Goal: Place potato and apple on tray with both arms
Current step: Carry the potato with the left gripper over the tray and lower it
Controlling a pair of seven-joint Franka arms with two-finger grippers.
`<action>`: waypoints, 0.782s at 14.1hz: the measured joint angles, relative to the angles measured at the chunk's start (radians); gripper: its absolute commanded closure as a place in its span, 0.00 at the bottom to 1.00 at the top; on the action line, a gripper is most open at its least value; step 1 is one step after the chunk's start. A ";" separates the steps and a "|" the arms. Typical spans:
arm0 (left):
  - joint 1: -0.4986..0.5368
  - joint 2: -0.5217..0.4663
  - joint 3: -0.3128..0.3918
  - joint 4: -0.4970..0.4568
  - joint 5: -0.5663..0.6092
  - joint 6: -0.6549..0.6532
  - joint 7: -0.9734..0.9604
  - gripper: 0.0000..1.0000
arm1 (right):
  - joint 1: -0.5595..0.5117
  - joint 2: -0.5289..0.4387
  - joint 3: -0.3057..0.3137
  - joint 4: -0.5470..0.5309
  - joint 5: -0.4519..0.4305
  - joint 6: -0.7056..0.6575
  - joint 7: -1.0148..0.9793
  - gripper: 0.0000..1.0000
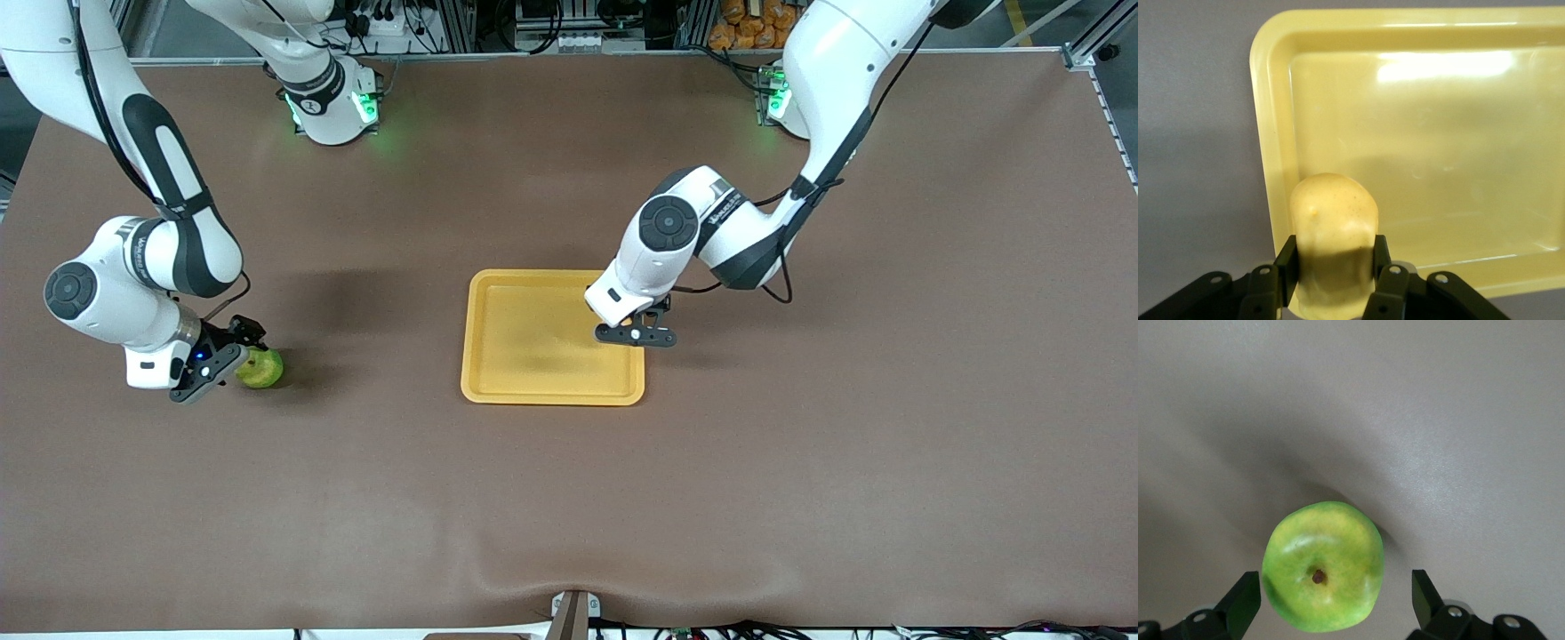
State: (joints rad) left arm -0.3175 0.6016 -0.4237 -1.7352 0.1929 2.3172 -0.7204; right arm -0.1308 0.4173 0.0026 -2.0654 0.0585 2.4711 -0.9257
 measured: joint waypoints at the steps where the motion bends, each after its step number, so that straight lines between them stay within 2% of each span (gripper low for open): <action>1: -0.007 0.010 0.003 0.002 0.007 0.000 -0.004 1.00 | 0.000 0.005 0.002 0.000 0.000 0.002 -0.002 0.00; 5: -0.054 0.042 0.019 0.009 0.092 0.000 -0.100 1.00 | 0.000 0.018 0.007 -0.003 0.000 0.002 -0.004 0.00; 6: -0.063 0.050 0.021 0.014 0.106 0.000 -0.120 1.00 | 0.000 0.021 0.007 -0.003 0.000 0.002 -0.004 0.36; 7: -0.068 0.057 0.022 0.021 0.110 0.000 -0.129 1.00 | 0.000 0.023 0.007 -0.003 0.000 0.003 -0.005 0.65; 8: -0.069 0.063 0.023 0.028 0.110 0.000 -0.130 1.00 | 0.000 0.025 0.007 -0.003 0.000 0.004 -0.005 0.79; 11: -0.069 0.076 0.029 0.044 0.110 0.000 -0.139 1.00 | 0.000 0.023 0.008 -0.002 0.000 0.004 -0.005 0.81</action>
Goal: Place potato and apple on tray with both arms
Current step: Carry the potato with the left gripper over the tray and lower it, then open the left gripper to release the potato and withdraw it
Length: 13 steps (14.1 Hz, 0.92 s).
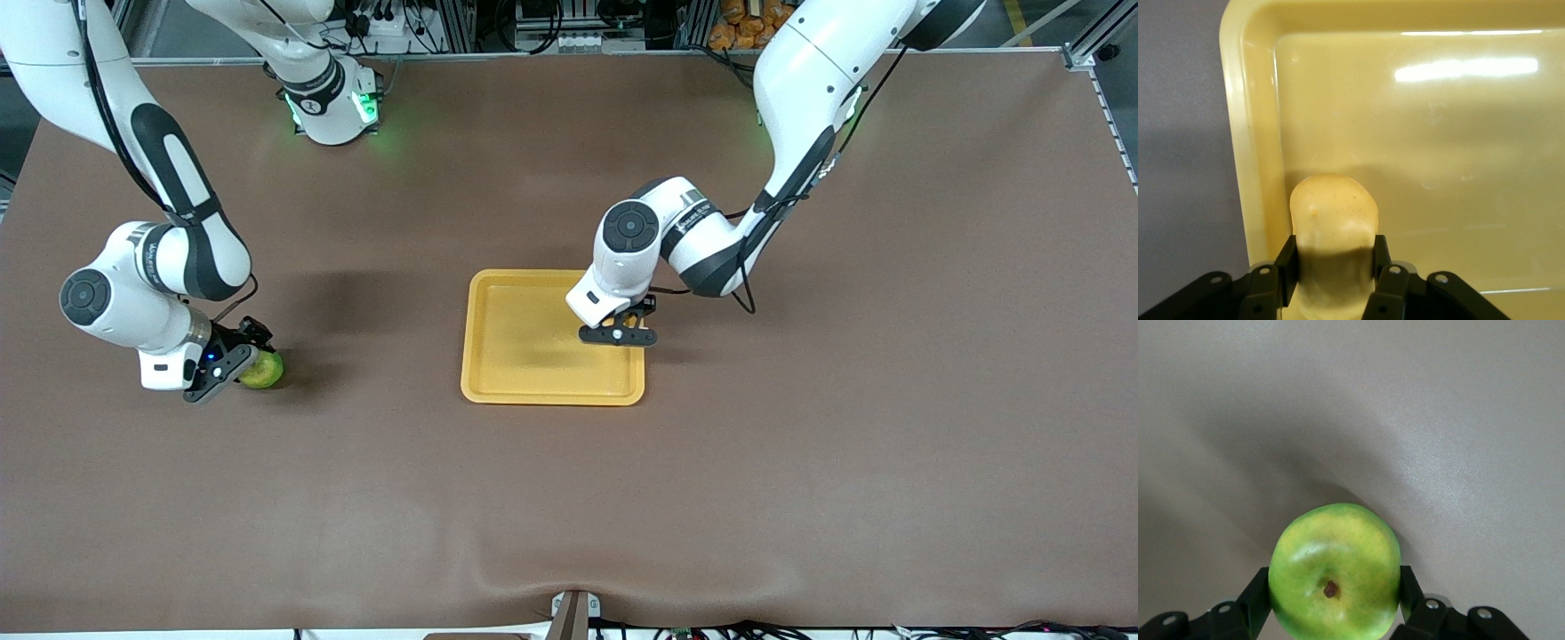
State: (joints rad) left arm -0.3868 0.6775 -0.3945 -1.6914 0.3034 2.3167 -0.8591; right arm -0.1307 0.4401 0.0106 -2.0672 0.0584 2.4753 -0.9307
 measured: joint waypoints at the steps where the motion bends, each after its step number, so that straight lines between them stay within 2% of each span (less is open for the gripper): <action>1: 0.000 0.006 0.001 0.002 0.000 0.000 -0.015 1.00 | 0.000 0.000 0.000 0.001 0.000 0.000 0.000 0.81; 6: -0.020 0.021 0.030 0.012 0.029 0.000 -0.044 1.00 | 0.000 -0.012 0.000 0.021 -0.001 0.001 -0.011 0.81; 7: -0.021 0.023 0.032 0.014 0.030 0.000 -0.044 0.74 | 0.000 -0.018 0.000 0.026 -0.001 0.001 -0.021 0.81; 8: -0.021 0.025 0.034 0.015 0.030 0.000 -0.044 0.30 | 0.000 -0.023 0.000 0.033 -0.001 0.001 -0.027 0.81; 9: -0.021 0.025 0.036 0.018 0.030 0.000 -0.044 0.00 | 0.000 -0.026 0.000 0.039 -0.001 -0.004 -0.031 0.81; 13: -0.021 0.026 0.038 0.044 0.030 0.000 -0.044 0.00 | 0.004 -0.045 0.008 0.080 -0.001 -0.110 -0.035 0.80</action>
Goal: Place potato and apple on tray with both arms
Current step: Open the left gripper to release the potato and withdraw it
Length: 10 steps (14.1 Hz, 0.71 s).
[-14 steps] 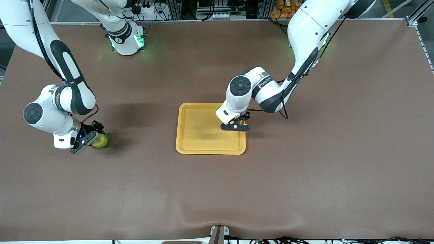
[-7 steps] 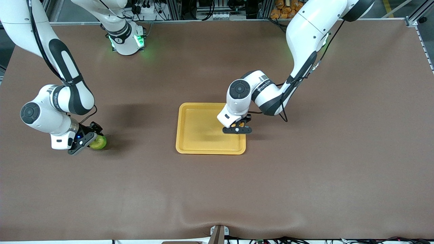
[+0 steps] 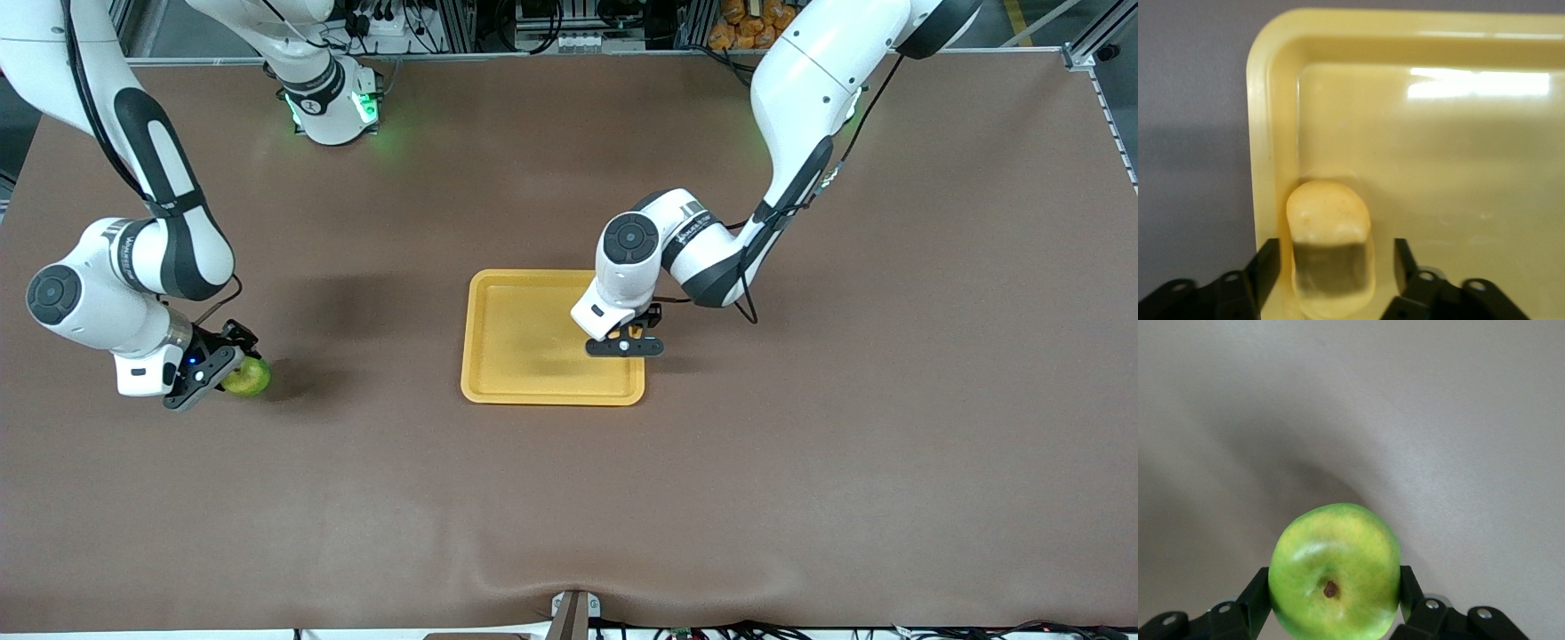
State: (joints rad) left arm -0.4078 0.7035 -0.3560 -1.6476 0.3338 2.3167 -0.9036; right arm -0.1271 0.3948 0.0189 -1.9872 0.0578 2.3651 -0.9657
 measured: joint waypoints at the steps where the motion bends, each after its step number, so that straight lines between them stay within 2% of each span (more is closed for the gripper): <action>1: 0.000 0.000 0.000 0.011 0.000 0.000 0.000 0.00 | 0.005 -0.005 0.003 0.018 0.000 -0.031 0.000 0.80; 3: 0.004 -0.004 0.006 0.045 0.001 -0.019 0.000 0.00 | 0.023 -0.013 0.007 0.052 0.001 -0.077 0.004 0.80; 6: 0.038 -0.028 0.011 0.156 0.004 -0.193 0.034 0.00 | 0.070 -0.020 0.010 0.073 0.002 -0.089 0.064 0.80; 8: 0.085 -0.061 0.013 0.213 0.004 -0.284 0.117 0.00 | 0.124 -0.020 0.012 0.074 0.002 -0.091 0.148 0.78; 10: 0.149 -0.102 0.010 0.228 0.001 -0.319 0.175 0.00 | 0.182 -0.020 0.017 0.074 0.002 -0.093 0.191 0.77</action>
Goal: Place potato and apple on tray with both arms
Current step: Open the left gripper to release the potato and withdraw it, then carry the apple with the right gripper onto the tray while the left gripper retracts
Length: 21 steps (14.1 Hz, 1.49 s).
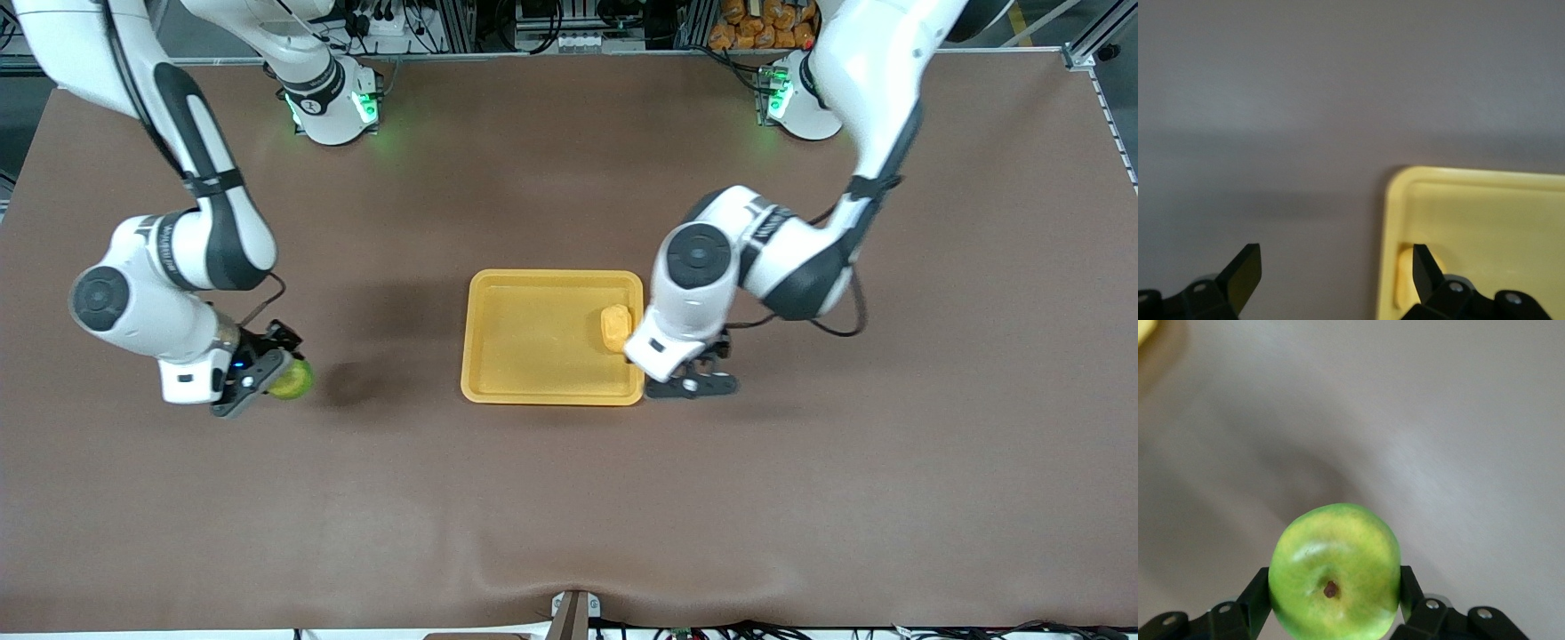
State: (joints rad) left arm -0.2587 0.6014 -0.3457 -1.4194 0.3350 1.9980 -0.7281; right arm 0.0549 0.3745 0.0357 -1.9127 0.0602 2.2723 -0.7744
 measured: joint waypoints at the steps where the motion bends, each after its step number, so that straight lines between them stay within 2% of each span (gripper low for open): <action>1: 0.029 -0.019 -0.001 0.001 -0.003 -0.019 0.011 0.00 | 0.024 -0.001 0.010 0.001 0.000 0.000 0.004 0.77; 3: 0.076 -0.058 -0.002 0.002 -0.005 -0.074 0.023 0.00 | 0.071 -0.009 0.045 0.007 0.001 -0.001 0.070 0.77; 5: 0.114 -0.100 -0.001 0.003 -0.005 -0.124 0.035 0.00 | 0.131 -0.027 0.062 0.008 0.001 -0.021 0.224 0.77; 7: 0.166 -0.148 -0.002 0.004 -0.005 -0.156 0.075 0.00 | 0.177 -0.042 0.064 0.008 0.001 -0.040 0.374 0.77; 11: 0.263 -0.233 -0.003 0.004 -0.032 -0.265 0.243 0.00 | 0.200 -0.051 0.064 0.008 0.001 -0.053 0.656 0.77; 16: 0.334 -0.319 -0.003 0.004 -0.082 -0.358 0.397 0.00 | 0.311 -0.051 0.066 0.012 0.001 -0.040 1.089 0.78; 18: 0.372 -0.354 -0.002 0.004 -0.125 -0.381 0.475 0.00 | 0.347 -0.050 0.066 0.012 0.001 -0.016 1.180 0.78; 21: 0.444 -0.403 0.005 0.004 -0.175 -0.412 0.623 0.00 | 0.378 -0.031 0.066 0.010 0.001 0.041 1.213 0.78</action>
State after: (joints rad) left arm 0.1848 0.1983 -0.3402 -1.4155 0.1604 1.5859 -0.1051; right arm 0.4330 0.3431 0.1016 -1.9024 0.0613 2.3129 0.4390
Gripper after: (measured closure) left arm 0.000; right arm 0.203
